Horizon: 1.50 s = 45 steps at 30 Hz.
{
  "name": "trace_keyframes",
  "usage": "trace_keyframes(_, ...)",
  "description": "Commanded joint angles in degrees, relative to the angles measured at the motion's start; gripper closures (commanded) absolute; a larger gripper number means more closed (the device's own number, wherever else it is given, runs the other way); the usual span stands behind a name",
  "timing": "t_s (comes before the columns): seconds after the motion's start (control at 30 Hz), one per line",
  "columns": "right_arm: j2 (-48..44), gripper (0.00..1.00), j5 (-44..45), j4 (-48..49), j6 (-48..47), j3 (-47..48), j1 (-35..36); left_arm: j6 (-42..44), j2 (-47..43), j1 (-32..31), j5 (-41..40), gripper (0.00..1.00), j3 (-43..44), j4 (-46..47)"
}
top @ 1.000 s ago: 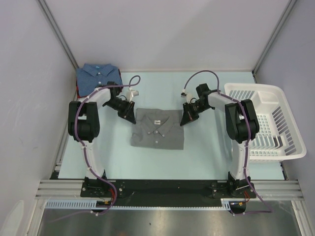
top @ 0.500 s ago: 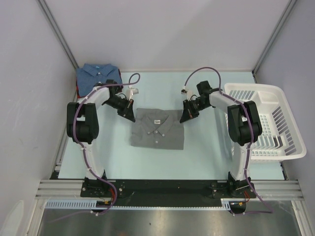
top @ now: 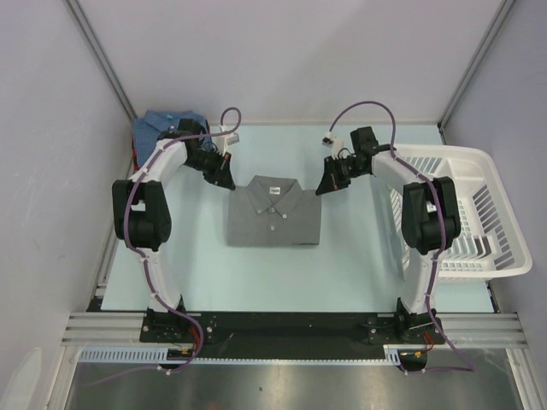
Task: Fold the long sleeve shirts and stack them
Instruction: Fold the shirt
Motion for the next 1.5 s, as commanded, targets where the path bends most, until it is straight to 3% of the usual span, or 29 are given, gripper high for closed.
trace_keyframes(0.0,2.0,1.00,2.6,4.7,0.4,4.2,-0.7,-2.5,3.1,0.0,-1.1,1.00,4.6,5.1)
trace_keyframes(0.27,9.4,1.00,5.5,6.0,0.2,7.5,-0.1,-4.4,10.0,0.0,-5.4,1.00,6.8,7.6)
trace_keyframes(0.47,9.8,1.00,7.3,6.3,0.4,7.4,0.2,-6.5,11.6,0.0,-6.2,0.97,6.6,9.5)
trace_keyframes(0.53,8.6,0.86,8.0,5.0,0.3,8.0,0.2,-6.8,11.2,0.2,-6.4,0.87,6.5,9.4)
trace_keyframes(0.57,8.0,0.79,8.1,4.3,0.3,8.3,0.0,-6.7,10.5,0.8,-5.6,0.74,6.1,9.4)
trace_keyframes(0.63,5.0,0.63,7.9,2.9,1.3,8.9,-0.9,-7.4,6.2,2.1,-0.3,0.57,3.3,10.9)
trace_keyframes(0.67,3.9,0.50,7.5,2.2,1.7,9.2,-1.3,-7.9,4.2,3.4,0.5,0.47,1.8,11.8)
trace_keyframes(0.73,-0.5,0.37,4.9,0.7,3.8,8.8,-1.9,-7.4,-2.1,3.9,1.9,0.33,-1.3,12.5)
trace_keyframes(0.77,-2.4,0.22,4.0,0.4,4.5,8.6,-1.7,-6.8,-4.6,3.8,1.7,0.27,-2.4,12.4)
trace_keyframes(0.8,-4.0,0.15,3.0,0.1,5.3,8.2,-1.4,-6.2,-9.8,3.7,1.3,0.24,-4.6,12.7)
trace_keyframes(0.87,-9.1,0.01,1.5,0.4,7.4,6.8,0.3,-5.1,-17.6,3.2,-1.4,0.01,-6.3,13.2)
trace_keyframes(0.97,-15.5,0.00,0.6,3.0,8.3,3.5,4.2,-3.5,-26.7,2.1,-4.1,0.01,-8.7,15.5)
trace_keyframes(1.07,-20.2,0.00,0.1,7.5,10.9,-0.9,7.7,-1.7,-33.5,2.0,3.9,0.01,-12.9,19.5)
trace_keyframes(1.13,-20.9,0.00,-1.4,11.1,12.5,-5.7,10.9,-10.6,-36.0,2.0,6.6,0.01,-18.1,27.0)
trace_keyframes(1.2,-20.7,0.00,-3.1,13.6,18.7,-10.2,13.1,-11.0,-36.1,1.3,10.4,0.01,-19.5,24.9)
trace_keyframes(1.3,-21.6,0.00,-6.2,26.3,30.1,-17.6,14.7,-17.2,-34.9,-2.6,17.5,0.01,-24.1,19.9)
trace_keyframes(1.33,-21.6,0.00,-6.4,28.3,32.3,-21.2,15.7,-22.7,-35.6,-3.6,18.9,0.01,-26.9,21.1)
trace_keyframes(1.47,-19.7,0.00,-8.5,36.6,39.6,-26.0,17.3,-46.2,-38.9,-8.3,20.1,0.01,-44.9,47.8)
